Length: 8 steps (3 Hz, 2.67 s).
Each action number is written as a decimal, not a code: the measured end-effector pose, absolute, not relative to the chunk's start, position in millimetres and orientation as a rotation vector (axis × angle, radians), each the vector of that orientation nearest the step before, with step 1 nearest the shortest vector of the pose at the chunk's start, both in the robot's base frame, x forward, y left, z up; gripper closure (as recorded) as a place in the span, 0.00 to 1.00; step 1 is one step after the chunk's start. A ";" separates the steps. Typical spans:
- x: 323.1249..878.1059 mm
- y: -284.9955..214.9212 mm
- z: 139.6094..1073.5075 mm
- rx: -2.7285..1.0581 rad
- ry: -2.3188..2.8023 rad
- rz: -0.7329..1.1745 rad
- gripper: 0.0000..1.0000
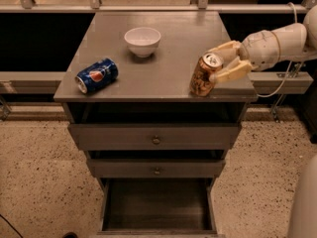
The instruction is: Pick orange can from bottom drawer and place on counter
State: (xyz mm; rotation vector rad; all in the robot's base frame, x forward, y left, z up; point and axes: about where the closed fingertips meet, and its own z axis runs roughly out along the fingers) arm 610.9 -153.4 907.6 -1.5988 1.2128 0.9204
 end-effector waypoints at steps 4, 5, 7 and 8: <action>694.8 -180.0 900.1 -1.344 1.620 0.837 0.98; 696.2 -178.4 889.2 -1.270 1.610 0.944 0.74; 700.2 -174.0 888.6 -1.265 1.607 0.945 0.20; 699.3 -170.4 892.1 -1.280 1.569 0.950 0.00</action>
Offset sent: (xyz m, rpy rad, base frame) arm 0.0859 -0.0393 0.0288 -0.1468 0.0638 -0.4007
